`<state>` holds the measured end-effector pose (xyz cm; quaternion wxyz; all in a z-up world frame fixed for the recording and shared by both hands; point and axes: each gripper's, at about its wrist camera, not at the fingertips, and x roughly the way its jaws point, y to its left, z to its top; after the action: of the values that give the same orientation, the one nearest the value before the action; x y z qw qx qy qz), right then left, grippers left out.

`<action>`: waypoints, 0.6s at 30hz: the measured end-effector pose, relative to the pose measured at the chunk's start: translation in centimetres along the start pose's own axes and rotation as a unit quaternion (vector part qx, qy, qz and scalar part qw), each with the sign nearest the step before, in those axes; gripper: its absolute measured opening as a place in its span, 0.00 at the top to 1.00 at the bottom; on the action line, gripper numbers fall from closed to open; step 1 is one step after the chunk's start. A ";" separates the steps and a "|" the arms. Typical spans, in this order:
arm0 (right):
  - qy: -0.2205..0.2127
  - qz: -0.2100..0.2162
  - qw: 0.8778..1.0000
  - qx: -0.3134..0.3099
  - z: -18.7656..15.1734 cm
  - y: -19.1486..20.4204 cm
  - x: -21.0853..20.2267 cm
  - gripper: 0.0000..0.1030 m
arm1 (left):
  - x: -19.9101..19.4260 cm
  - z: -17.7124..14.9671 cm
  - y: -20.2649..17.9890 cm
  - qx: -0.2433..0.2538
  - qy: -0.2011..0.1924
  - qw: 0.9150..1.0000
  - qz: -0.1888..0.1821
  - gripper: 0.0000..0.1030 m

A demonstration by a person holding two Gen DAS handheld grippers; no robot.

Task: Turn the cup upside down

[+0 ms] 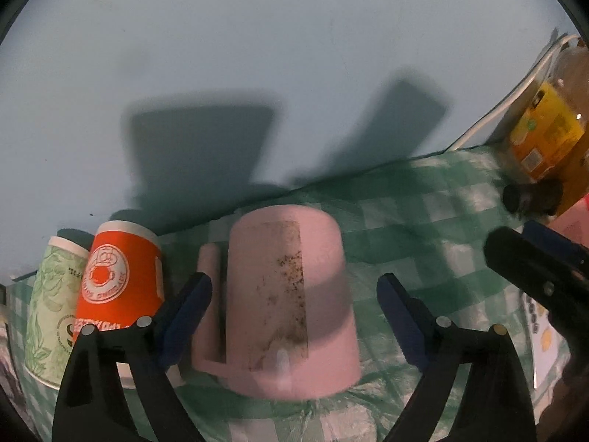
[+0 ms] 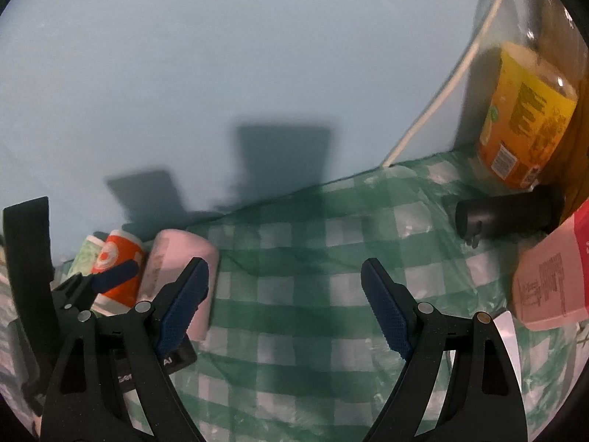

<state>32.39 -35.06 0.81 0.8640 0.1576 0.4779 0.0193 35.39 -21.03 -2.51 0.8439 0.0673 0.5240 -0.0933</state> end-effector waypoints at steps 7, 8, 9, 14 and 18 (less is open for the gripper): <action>0.011 0.002 1.000 -0.002 -0.5 -0.7 1.1 0.18 | 1.8 0.2 1.2 -0.014 0.035 0.999 -0.004 0.27; 0.011 0.002 1.000 0.000 -0.6 -0.8 1.2 0.18 | 2.0 0.2 1.4 -0.013 0.044 0.999 -0.010 0.28; 0.012 0.003 1.000 0.001 -0.6 -0.8 1.2 0.18 | 2.3 0.3 1.4 -0.012 0.049 0.999 -0.012 0.28; 0.012 0.003 1.000 -0.002 -1.1 -0.8 1.4 0.18 | 2.5 0.1 2.1 -0.015 0.047 0.999 -0.010 0.28; 0.010 0.006 1.000 -0.006 -1.3 -0.7 1.2 0.18 | 1.3 -0.3 2.1 -0.001 0.027 1.000 0.000 0.28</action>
<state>31.87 -35.19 -1.03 0.8598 0.1555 0.4855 0.0290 36.18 -19.02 -3.80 0.8295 0.0684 0.5467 -0.0910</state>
